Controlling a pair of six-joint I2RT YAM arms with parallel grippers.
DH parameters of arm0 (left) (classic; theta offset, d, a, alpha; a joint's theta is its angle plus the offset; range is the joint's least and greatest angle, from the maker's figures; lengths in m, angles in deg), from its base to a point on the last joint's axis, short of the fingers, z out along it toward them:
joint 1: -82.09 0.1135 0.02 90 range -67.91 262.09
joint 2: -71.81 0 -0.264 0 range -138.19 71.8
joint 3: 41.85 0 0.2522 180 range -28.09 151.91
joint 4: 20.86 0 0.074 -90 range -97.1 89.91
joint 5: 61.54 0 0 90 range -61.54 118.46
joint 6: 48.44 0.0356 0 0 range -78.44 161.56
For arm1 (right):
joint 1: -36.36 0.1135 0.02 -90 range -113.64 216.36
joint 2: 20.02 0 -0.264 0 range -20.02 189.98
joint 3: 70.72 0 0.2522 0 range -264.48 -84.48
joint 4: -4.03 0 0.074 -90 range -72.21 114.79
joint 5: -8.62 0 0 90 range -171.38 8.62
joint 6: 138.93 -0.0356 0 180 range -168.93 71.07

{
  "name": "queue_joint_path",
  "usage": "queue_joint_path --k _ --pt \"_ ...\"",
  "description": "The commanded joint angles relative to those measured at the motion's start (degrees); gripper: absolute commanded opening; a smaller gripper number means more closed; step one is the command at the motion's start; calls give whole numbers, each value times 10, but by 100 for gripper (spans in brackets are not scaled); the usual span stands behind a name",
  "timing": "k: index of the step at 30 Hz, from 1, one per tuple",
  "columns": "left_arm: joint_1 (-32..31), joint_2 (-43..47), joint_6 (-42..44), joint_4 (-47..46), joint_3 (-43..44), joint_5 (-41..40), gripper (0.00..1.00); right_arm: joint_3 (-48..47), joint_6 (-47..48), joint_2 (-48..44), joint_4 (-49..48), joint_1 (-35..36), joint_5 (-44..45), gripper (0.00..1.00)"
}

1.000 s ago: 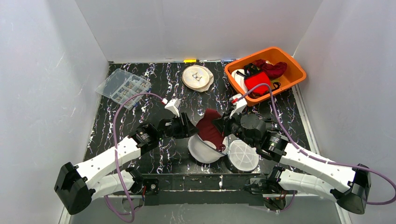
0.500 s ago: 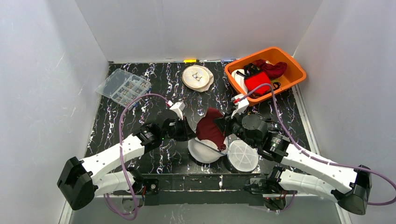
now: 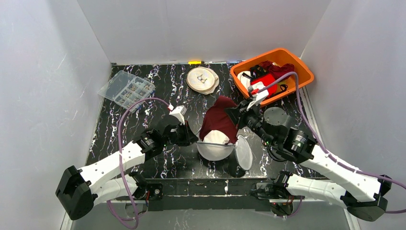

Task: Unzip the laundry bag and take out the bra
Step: Pick up the bra from the laundry bag.

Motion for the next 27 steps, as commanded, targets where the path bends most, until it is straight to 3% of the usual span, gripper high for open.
queue_joint_path --k 1,8,16,27 --pt "-2 25 21 -17 -20 -31 0 -69 39 1 -18 0 12 1" --pt "-1 40 35 -51 -33 -48 0 -82 62 -5 -38 0 -9 1" --pt "-1 4 39 -66 -35 -72 0 -63 14 -18 -101 0 -63 1" --pt "-1 -16 38 -96 -40 -75 0 -69 -5 -24 -117 0 -83 1"
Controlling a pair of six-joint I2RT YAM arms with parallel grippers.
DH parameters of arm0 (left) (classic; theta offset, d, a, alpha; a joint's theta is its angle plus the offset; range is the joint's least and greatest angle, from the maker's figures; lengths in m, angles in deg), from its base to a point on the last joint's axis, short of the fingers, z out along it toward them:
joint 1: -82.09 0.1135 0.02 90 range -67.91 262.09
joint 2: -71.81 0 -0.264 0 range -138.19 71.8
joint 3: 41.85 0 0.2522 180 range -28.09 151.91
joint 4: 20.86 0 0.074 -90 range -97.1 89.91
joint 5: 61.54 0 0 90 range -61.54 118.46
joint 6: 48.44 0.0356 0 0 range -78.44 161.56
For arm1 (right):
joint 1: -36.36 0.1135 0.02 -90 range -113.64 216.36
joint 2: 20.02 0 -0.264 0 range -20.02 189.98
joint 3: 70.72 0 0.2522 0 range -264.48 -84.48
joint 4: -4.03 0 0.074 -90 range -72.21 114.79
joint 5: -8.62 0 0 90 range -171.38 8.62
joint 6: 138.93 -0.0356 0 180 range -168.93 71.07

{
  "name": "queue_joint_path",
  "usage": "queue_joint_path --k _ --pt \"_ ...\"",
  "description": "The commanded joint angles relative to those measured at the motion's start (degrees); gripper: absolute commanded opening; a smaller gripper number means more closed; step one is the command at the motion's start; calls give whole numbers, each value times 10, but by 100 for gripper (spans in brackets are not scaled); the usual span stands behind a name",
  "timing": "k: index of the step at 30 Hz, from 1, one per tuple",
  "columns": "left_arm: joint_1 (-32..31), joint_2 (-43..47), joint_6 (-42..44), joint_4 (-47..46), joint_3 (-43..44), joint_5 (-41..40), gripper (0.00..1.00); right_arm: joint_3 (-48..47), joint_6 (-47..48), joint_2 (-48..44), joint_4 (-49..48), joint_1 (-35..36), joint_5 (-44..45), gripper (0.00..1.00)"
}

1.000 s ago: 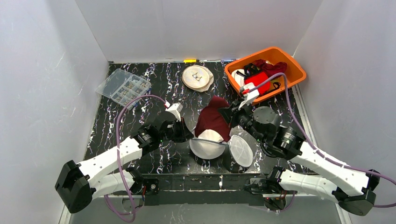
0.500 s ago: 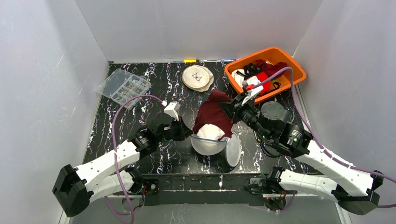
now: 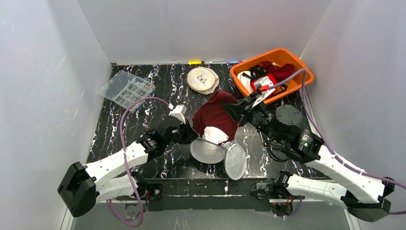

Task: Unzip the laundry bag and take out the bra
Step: Pick up the bra from the laundry bag.

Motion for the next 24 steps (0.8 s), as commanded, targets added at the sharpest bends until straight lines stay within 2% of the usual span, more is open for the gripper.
queue_joint_path --k 1,11,24 --pt "-1 2 10 -8 -5 -23 0 -17 -11 -23 -81 0 -6 1" --pt "-1 -3 11 -11 -9 -27 0 -68 17 -20 -71 0 -8 1" --pt "-1 -14 11 -17 -11 -21 0 -39 28 -54 -107 1 34 1"
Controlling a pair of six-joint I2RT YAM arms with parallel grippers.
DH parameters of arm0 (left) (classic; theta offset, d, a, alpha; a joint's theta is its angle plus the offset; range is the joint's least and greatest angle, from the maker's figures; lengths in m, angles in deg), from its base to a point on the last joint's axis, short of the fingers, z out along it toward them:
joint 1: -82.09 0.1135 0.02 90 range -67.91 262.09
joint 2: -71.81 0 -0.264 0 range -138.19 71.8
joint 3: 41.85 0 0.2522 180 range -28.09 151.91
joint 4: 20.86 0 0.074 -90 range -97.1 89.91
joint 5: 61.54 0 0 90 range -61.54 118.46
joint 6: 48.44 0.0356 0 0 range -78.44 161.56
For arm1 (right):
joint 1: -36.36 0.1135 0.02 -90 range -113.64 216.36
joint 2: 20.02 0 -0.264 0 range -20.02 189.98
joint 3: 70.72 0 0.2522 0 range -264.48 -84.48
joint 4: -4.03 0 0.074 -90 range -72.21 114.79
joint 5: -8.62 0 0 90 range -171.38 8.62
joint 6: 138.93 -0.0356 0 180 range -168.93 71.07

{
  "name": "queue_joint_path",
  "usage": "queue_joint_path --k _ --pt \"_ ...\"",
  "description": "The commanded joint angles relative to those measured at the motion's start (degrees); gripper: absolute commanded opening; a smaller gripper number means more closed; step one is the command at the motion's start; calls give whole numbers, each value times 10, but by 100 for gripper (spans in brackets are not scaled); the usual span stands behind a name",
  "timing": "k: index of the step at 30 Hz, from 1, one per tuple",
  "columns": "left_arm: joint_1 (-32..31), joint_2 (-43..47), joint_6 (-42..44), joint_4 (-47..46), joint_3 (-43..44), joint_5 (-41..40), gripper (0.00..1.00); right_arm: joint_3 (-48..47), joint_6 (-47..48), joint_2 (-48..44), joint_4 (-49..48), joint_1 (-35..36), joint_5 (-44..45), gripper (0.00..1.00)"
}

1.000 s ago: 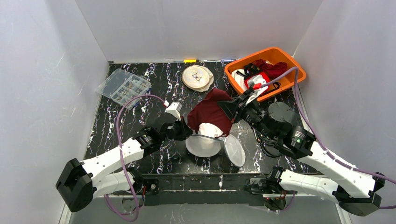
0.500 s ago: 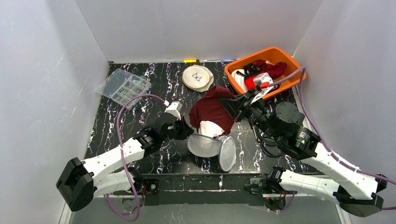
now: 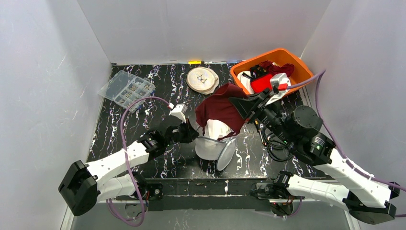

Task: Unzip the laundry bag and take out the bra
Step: Pick up the bra from the laundry bag.

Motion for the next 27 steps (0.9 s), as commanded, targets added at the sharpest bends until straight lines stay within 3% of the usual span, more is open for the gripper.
queue_joint_path --k 1,13,19,27 --pt "-1 -8 11 8 -11 -14 0 3 7 -40 -107 0 35 1" --pt "-1 -15 17 -6 -8 7 0 46 10 -37 -156 0 69 1" --pt "-1 -17 22 -30 -17 20 0 84 16 -59 -229 0 102 1" --pt "-1 -10 21 -29 -29 2 0 66 43 -66 -238 1 111 1"
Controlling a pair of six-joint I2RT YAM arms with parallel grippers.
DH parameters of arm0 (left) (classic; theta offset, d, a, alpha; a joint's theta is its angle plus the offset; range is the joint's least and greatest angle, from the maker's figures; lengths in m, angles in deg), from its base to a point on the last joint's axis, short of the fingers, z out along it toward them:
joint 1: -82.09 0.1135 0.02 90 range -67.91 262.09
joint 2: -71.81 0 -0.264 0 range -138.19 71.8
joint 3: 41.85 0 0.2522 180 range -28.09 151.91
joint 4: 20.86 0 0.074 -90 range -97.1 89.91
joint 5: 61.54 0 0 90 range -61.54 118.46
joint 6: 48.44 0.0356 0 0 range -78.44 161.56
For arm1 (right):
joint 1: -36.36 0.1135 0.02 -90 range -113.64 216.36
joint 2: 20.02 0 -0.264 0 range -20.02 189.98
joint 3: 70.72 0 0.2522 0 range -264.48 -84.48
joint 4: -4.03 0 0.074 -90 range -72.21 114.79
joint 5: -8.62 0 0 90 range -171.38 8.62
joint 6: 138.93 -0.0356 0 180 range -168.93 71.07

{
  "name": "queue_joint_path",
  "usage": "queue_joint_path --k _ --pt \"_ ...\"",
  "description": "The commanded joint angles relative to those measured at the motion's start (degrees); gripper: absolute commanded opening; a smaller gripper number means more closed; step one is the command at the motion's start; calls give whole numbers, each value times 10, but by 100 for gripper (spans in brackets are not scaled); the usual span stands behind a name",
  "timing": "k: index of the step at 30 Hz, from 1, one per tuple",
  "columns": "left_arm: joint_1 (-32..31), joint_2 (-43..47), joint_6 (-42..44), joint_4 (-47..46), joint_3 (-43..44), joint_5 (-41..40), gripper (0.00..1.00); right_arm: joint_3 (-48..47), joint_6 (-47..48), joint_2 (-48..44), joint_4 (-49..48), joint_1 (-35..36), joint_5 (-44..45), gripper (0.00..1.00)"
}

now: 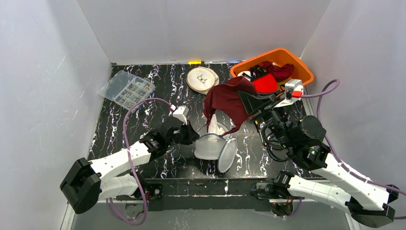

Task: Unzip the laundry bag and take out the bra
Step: Pick up the bra from the laundry bag.

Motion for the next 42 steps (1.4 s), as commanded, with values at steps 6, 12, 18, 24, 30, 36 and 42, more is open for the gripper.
queue_joint_path --k 6,12,18,24,30,36,42 --pt "0 7 15 -1 -9 -19 0 -45 36 -23 -71 1 21 1" --pt "-1 11 22 -4 -3 -28 0 -76 54 -17 -54 1 1 1" --pt "-1 15 27 -6 4 -34 0 -92 60 -7 -29 1 -10 1" --pt "-1 15 36 -5 9 -40 0 -101 81 -16 -28 0 -12 1" --pt "-1 12 38 -5 5 -44 0 -122 101 -19 -21 0 -7 1" --pt "-1 14 37 -5 -1 -47 0 -134 116 -20 -18 0 -4 1" --pt "-1 14 39 -5 -2 -48 0 -123 130 -27 -25 0 12 1"
